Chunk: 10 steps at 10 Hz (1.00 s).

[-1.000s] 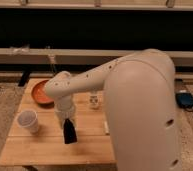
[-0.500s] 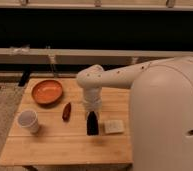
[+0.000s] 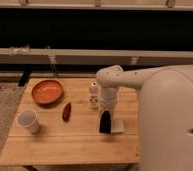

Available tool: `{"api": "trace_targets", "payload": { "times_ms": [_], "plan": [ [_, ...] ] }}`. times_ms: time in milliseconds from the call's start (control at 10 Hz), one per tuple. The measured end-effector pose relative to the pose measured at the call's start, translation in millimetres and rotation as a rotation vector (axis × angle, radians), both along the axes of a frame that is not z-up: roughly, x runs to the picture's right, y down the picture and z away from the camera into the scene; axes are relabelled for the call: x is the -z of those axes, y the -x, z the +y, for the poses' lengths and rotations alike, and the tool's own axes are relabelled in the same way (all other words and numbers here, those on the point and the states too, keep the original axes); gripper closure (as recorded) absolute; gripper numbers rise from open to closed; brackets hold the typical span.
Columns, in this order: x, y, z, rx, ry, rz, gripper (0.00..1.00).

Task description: Place the eraser on the white sponge

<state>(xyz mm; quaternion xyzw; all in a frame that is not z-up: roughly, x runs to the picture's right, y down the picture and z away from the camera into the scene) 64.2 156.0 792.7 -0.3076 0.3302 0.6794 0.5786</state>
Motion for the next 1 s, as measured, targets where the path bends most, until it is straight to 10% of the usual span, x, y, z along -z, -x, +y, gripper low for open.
{"api": "trace_targets", "payload": {
  "times_ms": [500,1000],
  "plan": [
    [-6.4,-29,19,-0.035,0.029,0.069,0.29],
    [-2.8,-52,16,-0.071,0.013,0.119,0.20]
  ]
}}
